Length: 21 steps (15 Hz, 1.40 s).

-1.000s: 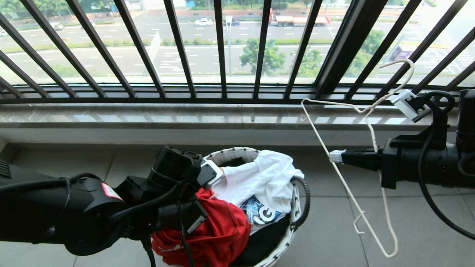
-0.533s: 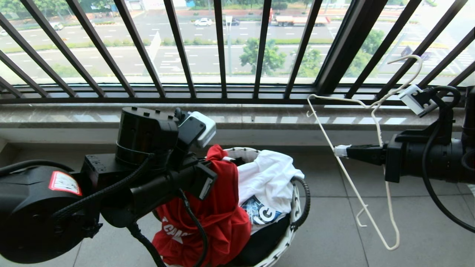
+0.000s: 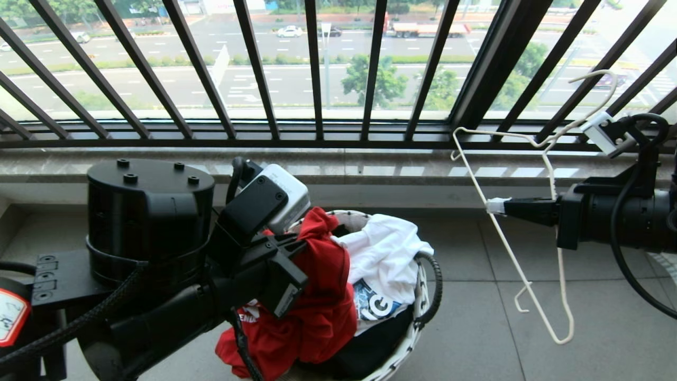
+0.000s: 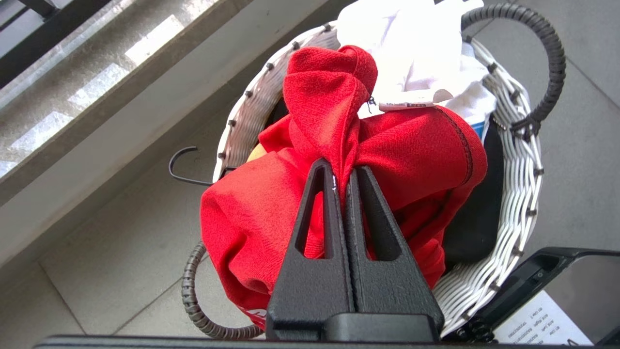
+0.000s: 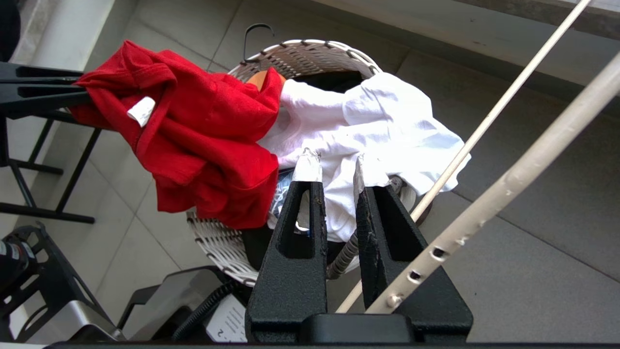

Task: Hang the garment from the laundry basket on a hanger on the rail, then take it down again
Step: Pick up clothes from the basket

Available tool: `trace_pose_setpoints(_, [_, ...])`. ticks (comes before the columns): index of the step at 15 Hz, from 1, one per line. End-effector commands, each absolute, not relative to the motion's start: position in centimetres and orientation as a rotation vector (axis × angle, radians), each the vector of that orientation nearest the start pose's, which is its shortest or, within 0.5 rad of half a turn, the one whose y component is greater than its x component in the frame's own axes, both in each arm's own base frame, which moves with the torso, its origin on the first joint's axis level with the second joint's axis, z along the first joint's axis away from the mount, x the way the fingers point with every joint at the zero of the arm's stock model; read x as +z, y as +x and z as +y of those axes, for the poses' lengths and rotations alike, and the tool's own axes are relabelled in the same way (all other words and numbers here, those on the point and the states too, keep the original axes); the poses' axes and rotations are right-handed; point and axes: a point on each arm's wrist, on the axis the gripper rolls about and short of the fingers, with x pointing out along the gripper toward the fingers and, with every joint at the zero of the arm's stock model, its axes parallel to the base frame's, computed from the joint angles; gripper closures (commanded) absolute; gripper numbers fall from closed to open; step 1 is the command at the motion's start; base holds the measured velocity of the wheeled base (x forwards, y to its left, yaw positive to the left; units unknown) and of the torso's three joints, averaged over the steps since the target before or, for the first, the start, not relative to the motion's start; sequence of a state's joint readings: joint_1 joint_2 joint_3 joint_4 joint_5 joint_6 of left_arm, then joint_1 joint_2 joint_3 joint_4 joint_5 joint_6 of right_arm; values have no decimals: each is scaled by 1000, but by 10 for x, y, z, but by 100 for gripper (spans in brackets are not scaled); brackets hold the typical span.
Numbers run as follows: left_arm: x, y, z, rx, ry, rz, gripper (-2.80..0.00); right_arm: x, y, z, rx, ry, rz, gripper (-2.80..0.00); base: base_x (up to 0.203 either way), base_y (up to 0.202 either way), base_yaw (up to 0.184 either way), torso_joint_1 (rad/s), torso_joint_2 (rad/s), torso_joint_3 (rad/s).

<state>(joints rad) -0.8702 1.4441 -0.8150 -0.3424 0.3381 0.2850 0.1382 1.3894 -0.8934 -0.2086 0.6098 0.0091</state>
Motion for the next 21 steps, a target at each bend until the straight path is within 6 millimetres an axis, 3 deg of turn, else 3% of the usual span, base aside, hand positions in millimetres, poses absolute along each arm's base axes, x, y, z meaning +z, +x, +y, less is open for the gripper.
trace_pose_setpoints(1, [179,176,-202,-590,578,311,0,253,225,41,730,78,278,0,0,0,0,0,0,0])
trace_pose_setpoints(3, [143,177,-207,-623,716,409,0,255,225,38,718,79,270,0,0,0,0,0,0,0])
trace_pose_setpoints(4, [137,176,-208,-636,746,425,0,255,225,38,717,79,269,0,0,0,0,0,0,0])
trace_pose_setpoints(7, [123,172,-205,-652,809,504,0,255,226,38,717,79,270,0,0,0,0,0,0,0])
trace_pose_setpoints(10, [130,172,-205,-649,791,484,0,255,226,38,717,79,270,0,0,0,0,0,0,0])
trace_pose_setpoints(11, [133,171,-204,-647,787,476,-280,255,226,38,717,79,271,0,0,0,0,0,0,0])
trace_pose_setpoints(14, [143,168,-201,-643,765,443,-280,254,226,38,717,79,272,0,0,0,0,0,0,0])
trace_pose_setpoints(19, [178,157,-184,-619,694,333,-280,254,227,38,718,80,276,0,0,0,0,0,0,0])
trace_pose_setpoints(21, [175,161,-183,-606,712,347,-280,253,227,38,718,81,277,0,0,0,0,0,0,0])
